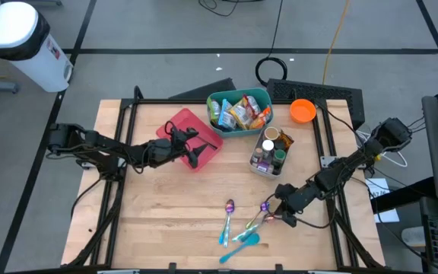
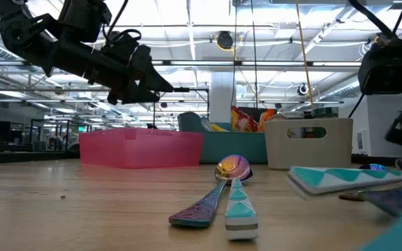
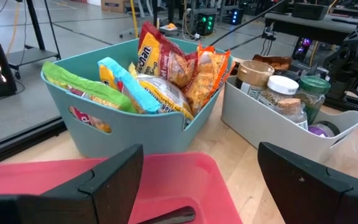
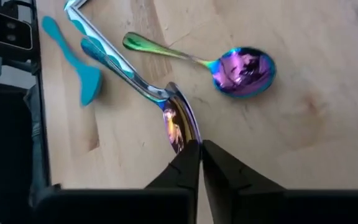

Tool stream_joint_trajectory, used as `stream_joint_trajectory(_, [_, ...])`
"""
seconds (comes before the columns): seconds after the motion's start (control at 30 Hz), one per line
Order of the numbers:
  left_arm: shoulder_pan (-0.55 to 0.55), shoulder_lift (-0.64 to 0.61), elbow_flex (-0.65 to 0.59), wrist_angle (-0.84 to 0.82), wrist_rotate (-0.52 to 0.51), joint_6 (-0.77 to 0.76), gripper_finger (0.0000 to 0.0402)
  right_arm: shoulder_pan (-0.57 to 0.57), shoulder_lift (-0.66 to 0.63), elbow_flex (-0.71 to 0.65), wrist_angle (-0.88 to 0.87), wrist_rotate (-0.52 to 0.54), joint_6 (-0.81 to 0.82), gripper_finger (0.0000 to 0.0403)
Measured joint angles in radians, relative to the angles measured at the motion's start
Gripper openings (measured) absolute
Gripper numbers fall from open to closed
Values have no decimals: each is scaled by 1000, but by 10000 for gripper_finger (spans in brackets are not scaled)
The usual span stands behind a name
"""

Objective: Pick & Place Food Item
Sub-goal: Adjust the spoon on the table

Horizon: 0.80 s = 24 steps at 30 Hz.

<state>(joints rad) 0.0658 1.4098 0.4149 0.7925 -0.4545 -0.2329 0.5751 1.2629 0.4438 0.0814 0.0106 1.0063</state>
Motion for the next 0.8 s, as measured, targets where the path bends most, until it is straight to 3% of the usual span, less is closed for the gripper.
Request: stream_joint_trajectory(0.8, [0,0,0,-7,2,-1,324,-91,0,0,23,214,-155,2])
